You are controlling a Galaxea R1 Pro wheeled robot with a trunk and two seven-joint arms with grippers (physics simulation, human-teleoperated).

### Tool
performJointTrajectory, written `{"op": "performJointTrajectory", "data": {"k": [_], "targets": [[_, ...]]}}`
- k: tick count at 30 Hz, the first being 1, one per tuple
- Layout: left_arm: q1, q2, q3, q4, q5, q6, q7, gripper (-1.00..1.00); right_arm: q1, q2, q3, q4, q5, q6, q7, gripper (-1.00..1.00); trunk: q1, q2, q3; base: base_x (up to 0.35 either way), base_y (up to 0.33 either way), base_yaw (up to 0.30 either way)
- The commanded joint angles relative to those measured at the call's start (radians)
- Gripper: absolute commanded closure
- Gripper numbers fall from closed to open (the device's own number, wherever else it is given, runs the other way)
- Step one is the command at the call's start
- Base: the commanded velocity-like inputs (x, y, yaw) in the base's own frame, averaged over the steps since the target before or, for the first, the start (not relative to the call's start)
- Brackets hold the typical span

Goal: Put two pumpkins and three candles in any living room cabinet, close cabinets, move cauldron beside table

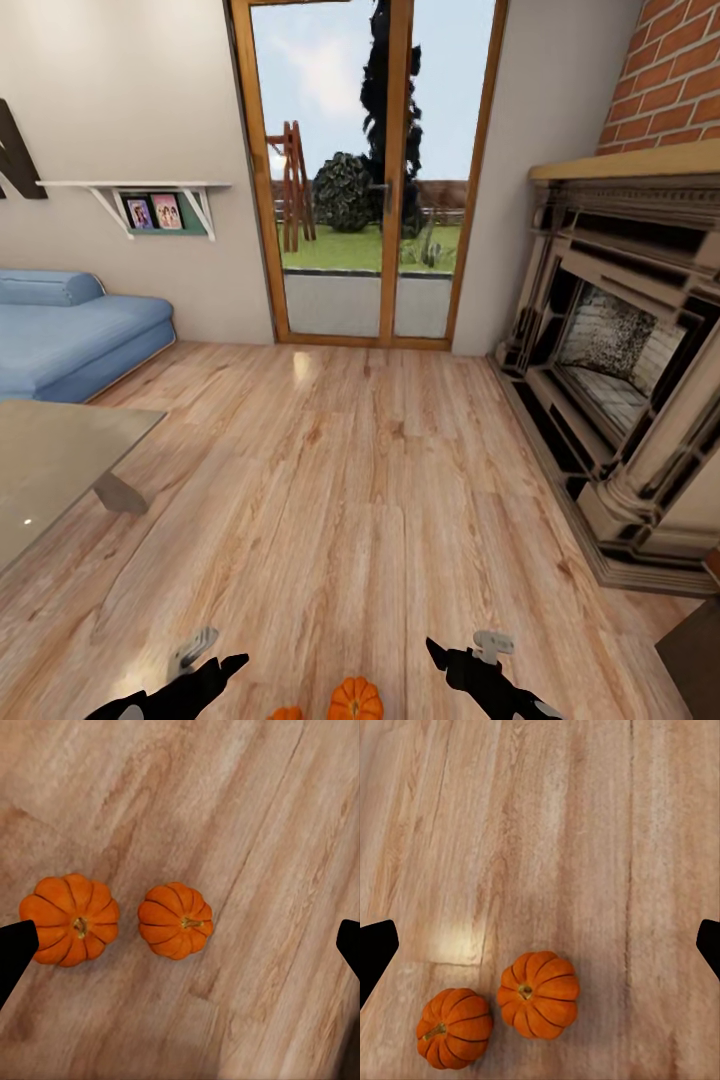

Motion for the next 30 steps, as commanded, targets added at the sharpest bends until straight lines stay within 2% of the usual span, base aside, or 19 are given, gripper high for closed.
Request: {"op": "performJointTrajectory", "data": {"k": [1,30], "targets": [[-0.001,0.001,-0.004,0.000,0.007,0.002,0.000,-1.00,-0.001,0.000,0.008,0.001,-0.010,-0.002,0.004,-1.00,0.004,-0.008,-0.004,0.000,0.000,0.000],[-0.001,0.000,-0.004,0.000,0.007,0.001,0.001,-1.00,-0.001,0.001,0.008,0.001,-0.010,-0.003,0.004,-1.00,0.115,-0.211,-0.095,0.000,0.000,0.000]]}}
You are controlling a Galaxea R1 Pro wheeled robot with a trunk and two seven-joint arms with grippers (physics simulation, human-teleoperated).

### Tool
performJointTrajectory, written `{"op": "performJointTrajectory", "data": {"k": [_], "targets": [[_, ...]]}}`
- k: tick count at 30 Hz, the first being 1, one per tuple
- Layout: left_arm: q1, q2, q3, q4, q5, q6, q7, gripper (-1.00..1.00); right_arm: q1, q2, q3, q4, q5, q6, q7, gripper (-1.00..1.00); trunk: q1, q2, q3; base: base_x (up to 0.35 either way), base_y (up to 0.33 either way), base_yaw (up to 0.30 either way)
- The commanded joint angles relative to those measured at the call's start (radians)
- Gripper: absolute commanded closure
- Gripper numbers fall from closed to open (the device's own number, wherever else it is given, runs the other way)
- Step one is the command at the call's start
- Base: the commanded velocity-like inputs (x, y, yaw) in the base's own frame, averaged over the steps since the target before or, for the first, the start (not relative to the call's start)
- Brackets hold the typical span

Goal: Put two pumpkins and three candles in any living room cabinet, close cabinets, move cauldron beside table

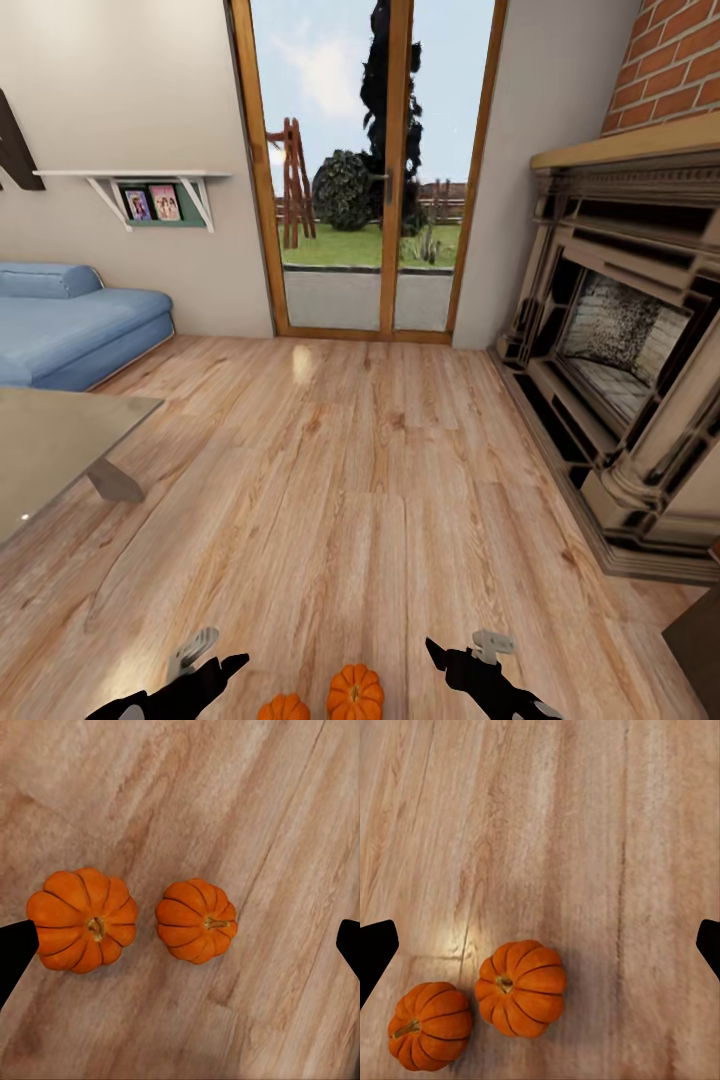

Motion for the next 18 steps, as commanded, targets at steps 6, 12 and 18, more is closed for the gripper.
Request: {"op": "performJointTrajectory", "data": {"k": [6,12,18], "targets": [[-0.001,0.001,-0.004,0.000,0.007,0.002,0.000,-1.00,-0.001,0.000,0.008,0.001,-0.010,-0.003,0.004,-1.00,0.023,-0.043,-0.020,0.000,0.000,0.000],[0.000,0.001,-0.004,0.000,0.007,0.002,0.000,-1.00,-0.001,0.000,0.008,0.001,-0.010,-0.003,0.004,-1.00,0.046,-0.085,-0.039,0.000,0.000,0.000],[0.000,0.001,-0.004,0.000,0.007,0.002,0.000,-1.00,-0.001,0.000,0.008,0.001,-0.010,-0.003,0.004,-1.00,0.069,-0.127,-0.057,0.000,0.000,0.000]]}}
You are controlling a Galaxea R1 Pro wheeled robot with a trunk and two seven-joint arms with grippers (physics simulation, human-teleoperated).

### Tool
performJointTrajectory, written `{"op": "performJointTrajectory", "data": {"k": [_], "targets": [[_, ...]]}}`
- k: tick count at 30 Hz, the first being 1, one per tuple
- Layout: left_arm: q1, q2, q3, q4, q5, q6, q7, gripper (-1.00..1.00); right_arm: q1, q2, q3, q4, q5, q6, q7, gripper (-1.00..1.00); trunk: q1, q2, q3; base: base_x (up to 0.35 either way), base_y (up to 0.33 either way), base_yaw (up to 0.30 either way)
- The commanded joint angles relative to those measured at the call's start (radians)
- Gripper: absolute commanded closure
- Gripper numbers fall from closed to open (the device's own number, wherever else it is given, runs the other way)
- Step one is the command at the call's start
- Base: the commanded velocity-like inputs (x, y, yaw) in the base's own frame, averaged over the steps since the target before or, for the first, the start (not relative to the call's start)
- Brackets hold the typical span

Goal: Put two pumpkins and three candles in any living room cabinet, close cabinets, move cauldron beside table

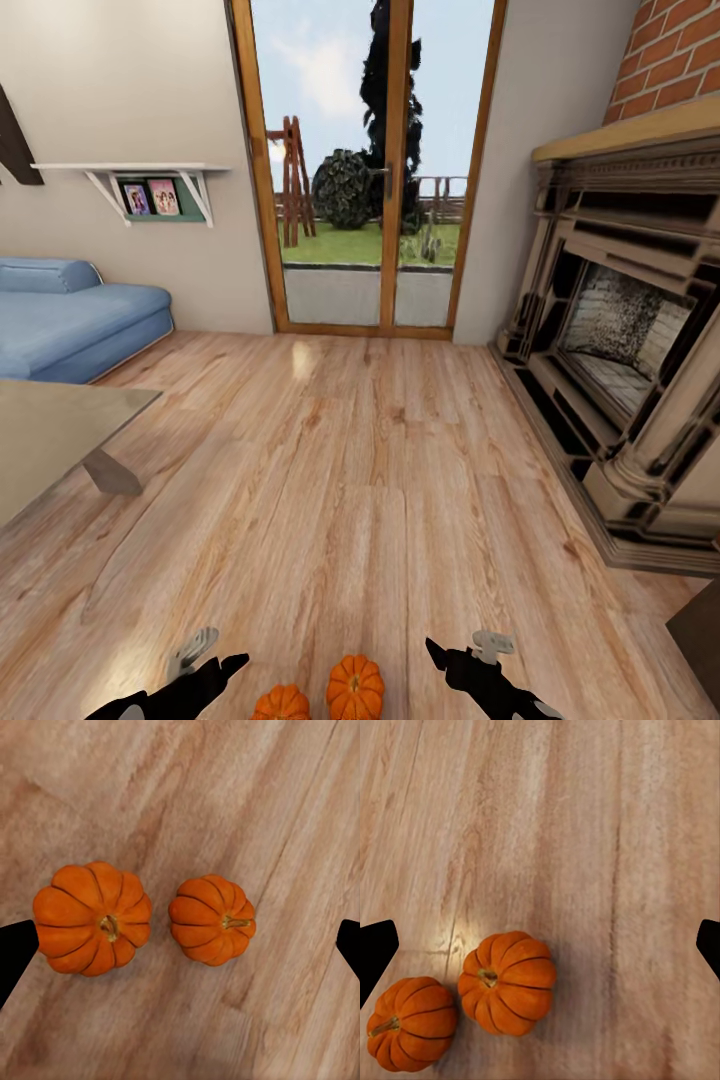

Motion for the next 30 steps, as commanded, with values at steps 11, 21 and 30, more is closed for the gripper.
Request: {"op": "performJointTrajectory", "data": {"k": [11,21,30], "targets": [[-0.001,0.001,-0.004,0.000,0.007,0.002,0.000,-1.00,-0.001,0.002,0.011,0.000,0.005,-0.003,-0.118,-1.00,0.042,-0.078,-0.035,0.000,0.000,0.000],[0.000,0.001,-0.004,0.000,0.007,0.002,0.000,-1.00,-0.001,0.009,0.010,-0.003,-0.008,-0.013,-0.164,-1.00,0.080,-0.148,-0.067,0.000,0.000,0.000],[-0.001,0.001,-0.004,0.000,0.007,0.002,0.000,-1.00,-0.001,0.006,0.007,-0.011,-0.010,-0.014,-0.152,-1.00,0.115,-0.211,-0.095,0.000,0.000,0.000]]}}
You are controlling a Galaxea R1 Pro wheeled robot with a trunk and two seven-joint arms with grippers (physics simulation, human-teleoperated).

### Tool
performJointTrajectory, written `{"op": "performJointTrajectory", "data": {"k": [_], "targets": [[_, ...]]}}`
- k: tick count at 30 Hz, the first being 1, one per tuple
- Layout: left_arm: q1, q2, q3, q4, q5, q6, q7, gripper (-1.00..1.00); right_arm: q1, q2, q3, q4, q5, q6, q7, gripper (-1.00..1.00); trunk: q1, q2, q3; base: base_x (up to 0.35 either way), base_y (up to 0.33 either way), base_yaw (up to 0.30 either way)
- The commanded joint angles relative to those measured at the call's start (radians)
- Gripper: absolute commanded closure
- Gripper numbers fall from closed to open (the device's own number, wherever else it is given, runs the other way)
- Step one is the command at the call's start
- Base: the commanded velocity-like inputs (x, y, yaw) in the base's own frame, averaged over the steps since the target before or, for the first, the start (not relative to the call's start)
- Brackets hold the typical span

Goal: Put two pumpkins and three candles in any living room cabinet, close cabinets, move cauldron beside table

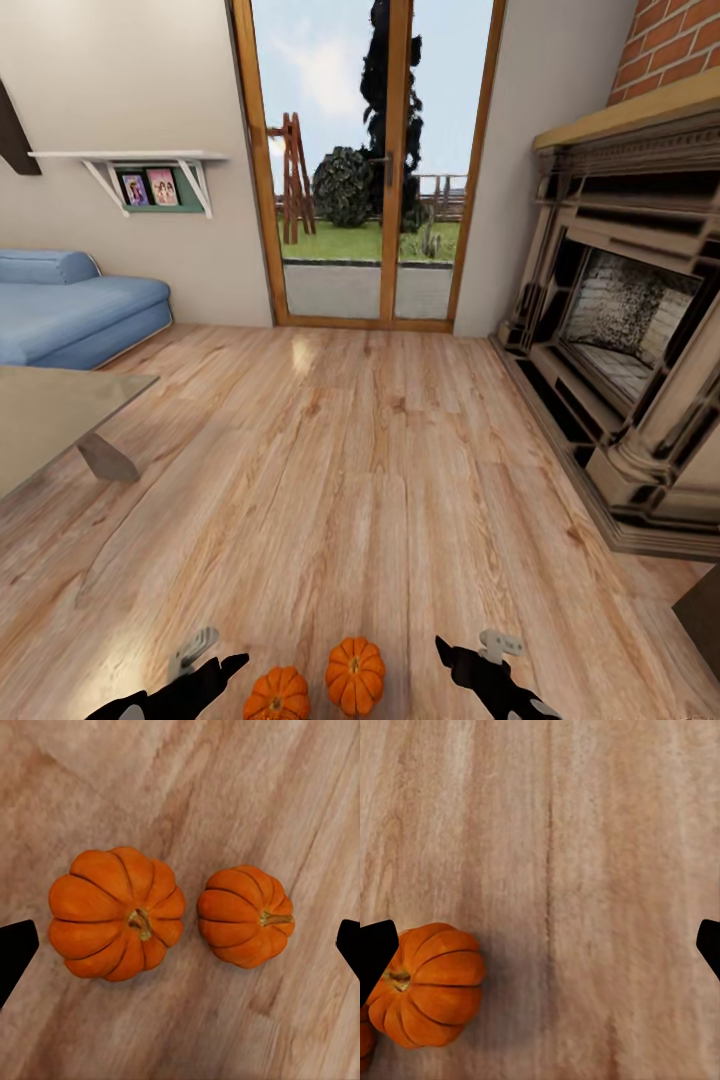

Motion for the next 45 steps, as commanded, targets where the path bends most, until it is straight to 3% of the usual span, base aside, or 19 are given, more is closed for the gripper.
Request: {"op": "performJointTrajectory", "data": {"k": [1,6,10,18,20,22,27,31,35,42,45], "targets": [[-0.001,0.001,-0.004,0.000,0.007,0.002,0.000,-1.00,-0.001,0.000,0.007,0.001,-0.011,-0.002,0.006,-1.00,0.004,-0.008,-0.004,0.000,0.000,0.000],[-0.001,0.003,-0.004,0.000,0.007,0.002,-0.001,-1.00,-0.001,0.000,0.007,-0.001,-0.011,-0.002,0.025,-1.00,0.023,-0.043,-0.020,0.000,0.000,0.000],[-0.001,0.003,-0.004,0.000,0.007,0.002,0.000,-1.00,-0.001,0.001,0.007,-0.001,-0.011,-0.002,0.103,-1.00,0.038,-0.071,-0.032,0.000,0.000,0.000],[-0.001,0.005,-0.004,0.000,0.009,0.003,-0.002,-1.00,-0.001,0.001,-0.004,-0.002,-0.026,0.016,0.391,-1.00,0.052,-0.093,-0.061,0.000,0.000,0.000],[-0.001,0.006,-0.004,0.000,0.009,0.004,-0.002,-1.00,-0.001,-0.001,-0.019,-0.003,-0.047,0.058,0.448,-1.00,0.053,-0.093,-0.069,0.000,0.000,0.000],[-0.001,0.007,-0.004,0.000,0.009,0.004,-0.002,-1.00,-0.001,-0.001,-0.033,-0.022,-0.066,0.149,0.482,-1.00,0.054,-0.094,-0.076,0.000,0.000,0.000],[-0.001,0.008,-0.002,0.000,0.010,0.004,-0.002,-1.00,-0.001,-0.014,-0.042,-0.234,-0.075,0.268,0.469,-1.00,0.056,-0.095,-0.096,0.000,0.000,0.000],[-0.001,0.011,0.003,-0.002,0.010,0.004,-0.002,-1.00,-0.001,-0.041,-0.044,-0.414,-0.077,0.342,0.385,-1.00,0.058,-0.096,-0.111,0.000,0.000,0.000],[-0.001,0.013,0.006,-0.001,0.009,0.004,-0.002,-1.00,-0.003,-0.050,-0.044,-0.481,-0.075,0.371,0.336,-1.00,0.060,-0.097,-0.127,0.000,0.000,0.000],[-0.002,0.016,0.011,0.000,0.010,0.005,-0.002,-1.00,-0.004,-0.057,-0.044,-0.527,-0.074,0.404,0.330,-1.00,0.063,-0.098,-0.154,0.000,0.000,0.000],[-0.004,0.046,0.015,-0.009,0.019,0.013,-0.003,-1.00,-0.004,-0.062,-0.043,-0.621,-0.068,0.444,0.331,-1.00,0.064,-0.099,-0.165,0.000,0.000,0.000]]}}
